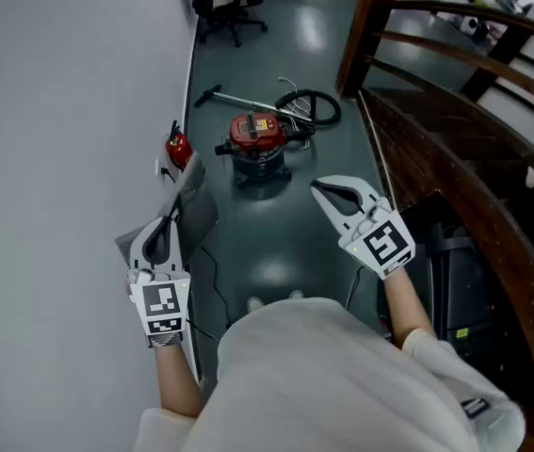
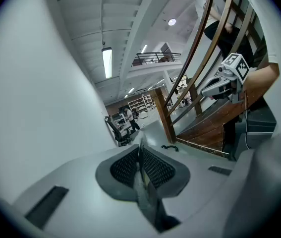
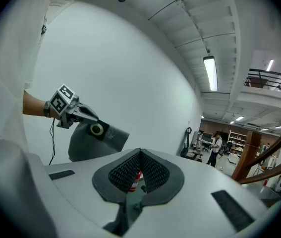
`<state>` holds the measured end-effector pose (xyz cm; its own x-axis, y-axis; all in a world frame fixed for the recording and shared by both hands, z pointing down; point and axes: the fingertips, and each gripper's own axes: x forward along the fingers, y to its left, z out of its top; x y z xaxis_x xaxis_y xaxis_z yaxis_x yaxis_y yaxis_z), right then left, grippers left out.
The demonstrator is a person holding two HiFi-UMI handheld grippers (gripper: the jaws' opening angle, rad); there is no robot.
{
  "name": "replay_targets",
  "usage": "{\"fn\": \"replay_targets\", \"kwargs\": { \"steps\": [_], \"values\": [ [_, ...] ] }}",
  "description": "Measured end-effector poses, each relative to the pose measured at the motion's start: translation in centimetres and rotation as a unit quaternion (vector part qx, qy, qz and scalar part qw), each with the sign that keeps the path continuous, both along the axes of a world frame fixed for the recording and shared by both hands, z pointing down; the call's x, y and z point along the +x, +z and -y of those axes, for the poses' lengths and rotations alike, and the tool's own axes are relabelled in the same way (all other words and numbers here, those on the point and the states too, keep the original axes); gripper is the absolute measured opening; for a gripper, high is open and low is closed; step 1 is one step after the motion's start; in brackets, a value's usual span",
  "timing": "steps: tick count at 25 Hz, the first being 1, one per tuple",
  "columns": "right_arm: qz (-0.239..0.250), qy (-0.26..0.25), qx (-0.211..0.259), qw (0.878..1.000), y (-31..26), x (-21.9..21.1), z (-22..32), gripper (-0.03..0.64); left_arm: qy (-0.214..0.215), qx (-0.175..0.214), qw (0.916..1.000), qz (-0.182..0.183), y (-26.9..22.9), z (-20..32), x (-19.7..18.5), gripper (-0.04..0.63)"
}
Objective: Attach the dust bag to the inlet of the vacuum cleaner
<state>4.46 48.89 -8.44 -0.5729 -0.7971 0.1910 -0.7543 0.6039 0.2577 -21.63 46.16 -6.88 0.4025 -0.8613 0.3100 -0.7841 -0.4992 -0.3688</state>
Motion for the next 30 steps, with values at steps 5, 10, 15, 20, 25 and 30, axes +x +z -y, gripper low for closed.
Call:
{"fn": "replay_targets", "kwargs": {
  "steps": [5,10,15,20,25,30],
  "values": [
    [-0.001,-0.006,0.0,1.0,0.1,0.5,0.2,0.028,-0.002,0.002,1.0,0.002,-0.4,0.2,0.5,0.026],
    [0.012,0.003,0.019,1.0,-0.4,2.1,0.5,0.028,-0.01,0.005,0.9999,0.005,-0.4,0.1,1.5,0.026],
    [0.023,-0.001,0.028,0.999,-0.5,3.6,0.3,0.028,-0.029,0.007,0.9995,0.007,-0.6,-0.5,3.0,0.026],
    [0.021,-0.017,0.016,1.0,0.2,4.5,0.3,0.028,-0.04,0.011,0.9991,0.007,-0.6,-0.8,3.8,0.026],
    [0.017,-0.011,0.015,1.0,0.8,5.3,1.2,0.028,-0.044,0.004,0.999,0.005,-0.1,-0.1,4.2,0.028],
    [0.008,-0.018,0.009,1.0,1.8,5.5,3.7,0.028,-0.039,-0.004,0.9992,0.004,0.9,2.7,5.1,0.026]
  ]
}}
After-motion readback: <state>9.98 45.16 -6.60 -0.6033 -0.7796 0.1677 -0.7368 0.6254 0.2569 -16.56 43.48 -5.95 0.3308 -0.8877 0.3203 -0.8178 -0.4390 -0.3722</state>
